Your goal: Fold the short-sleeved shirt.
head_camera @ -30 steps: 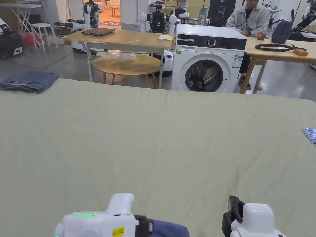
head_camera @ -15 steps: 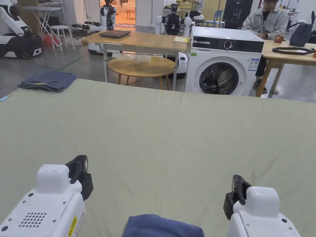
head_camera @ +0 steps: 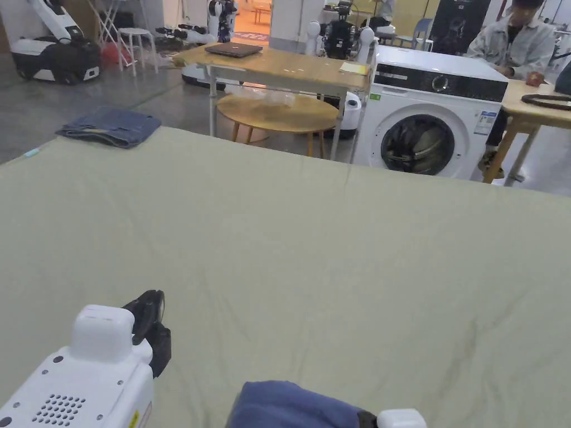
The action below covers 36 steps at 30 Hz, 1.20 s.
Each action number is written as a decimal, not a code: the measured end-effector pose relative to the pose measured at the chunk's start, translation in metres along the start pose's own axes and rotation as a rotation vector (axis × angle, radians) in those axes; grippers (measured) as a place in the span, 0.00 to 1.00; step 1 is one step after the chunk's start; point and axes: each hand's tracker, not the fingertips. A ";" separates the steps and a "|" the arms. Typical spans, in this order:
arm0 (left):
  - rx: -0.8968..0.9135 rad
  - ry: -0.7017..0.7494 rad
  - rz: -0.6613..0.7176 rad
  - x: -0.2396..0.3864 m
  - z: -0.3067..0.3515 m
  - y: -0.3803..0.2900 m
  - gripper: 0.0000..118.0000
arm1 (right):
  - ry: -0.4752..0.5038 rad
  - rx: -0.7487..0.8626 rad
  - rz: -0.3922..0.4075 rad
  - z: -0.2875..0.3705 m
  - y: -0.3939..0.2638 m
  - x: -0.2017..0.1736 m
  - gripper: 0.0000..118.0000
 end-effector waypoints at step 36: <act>-1.053 -0.874 0.818 0.022 -0.120 -0.140 0.27 | -0.023 -0.050 -0.094 -0.036 -0.027 0.009 0.00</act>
